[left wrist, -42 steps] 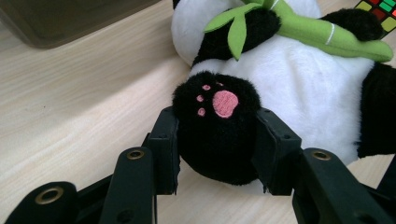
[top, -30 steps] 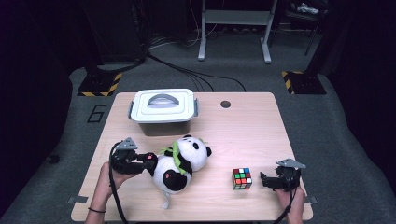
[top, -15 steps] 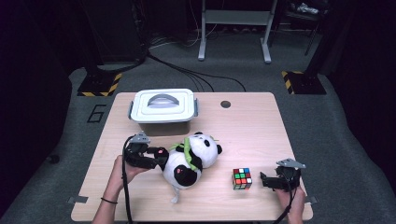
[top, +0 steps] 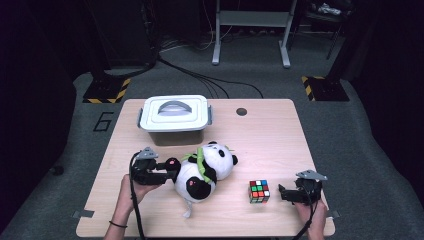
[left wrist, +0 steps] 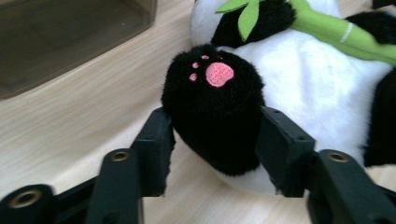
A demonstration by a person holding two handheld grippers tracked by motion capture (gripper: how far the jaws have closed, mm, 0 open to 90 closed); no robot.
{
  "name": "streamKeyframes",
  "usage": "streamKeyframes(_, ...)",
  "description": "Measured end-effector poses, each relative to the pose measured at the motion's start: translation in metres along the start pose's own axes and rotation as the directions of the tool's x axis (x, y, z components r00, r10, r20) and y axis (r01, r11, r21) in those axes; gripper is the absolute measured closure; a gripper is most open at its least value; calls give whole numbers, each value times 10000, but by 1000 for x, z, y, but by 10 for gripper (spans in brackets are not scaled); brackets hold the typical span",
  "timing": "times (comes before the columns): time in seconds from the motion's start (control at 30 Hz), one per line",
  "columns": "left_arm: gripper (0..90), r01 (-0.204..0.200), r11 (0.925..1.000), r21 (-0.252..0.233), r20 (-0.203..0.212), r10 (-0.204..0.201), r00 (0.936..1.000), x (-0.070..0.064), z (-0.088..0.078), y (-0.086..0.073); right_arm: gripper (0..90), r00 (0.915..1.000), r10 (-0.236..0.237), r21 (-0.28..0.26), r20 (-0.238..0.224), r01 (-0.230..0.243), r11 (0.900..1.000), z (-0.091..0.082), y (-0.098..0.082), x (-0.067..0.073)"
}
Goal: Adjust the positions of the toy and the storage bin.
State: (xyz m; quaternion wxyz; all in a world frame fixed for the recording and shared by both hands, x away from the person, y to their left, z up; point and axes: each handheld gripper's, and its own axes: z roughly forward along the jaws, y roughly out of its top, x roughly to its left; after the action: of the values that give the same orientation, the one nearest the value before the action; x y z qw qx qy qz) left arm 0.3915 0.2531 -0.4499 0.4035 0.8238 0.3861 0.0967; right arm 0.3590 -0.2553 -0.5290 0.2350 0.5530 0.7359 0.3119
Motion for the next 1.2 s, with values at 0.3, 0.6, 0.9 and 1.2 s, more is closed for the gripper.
streamKeyframes(0.3, 551, 96, 9999, 69, -182, -95, 9998, -7, 14, 14, 7, 10000, 1, 0, -1, -1, 10000, 0, 0, 0)
streamKeyframes(0.6, 548, -15, 10000, 53, -168, 16, 9999, -12, 37, 33, 7, 10000, 5, -7, -1, -5, 10000, 0, 0, 0)
streamKeyframes(0.9, 190, 456, 9988, -177, -294, -461, 9985, -8, 23, 24, 9, 10000, 8, -12, 1, -8, 10000, 0, 0, 0)
streamKeyframes(1.2, 81, 642, 9977, -204, -102, -644, 9979, -17, 5, 0, 9, 10000, 15, -14, 9, -15, 10000, 0, 0, 0)
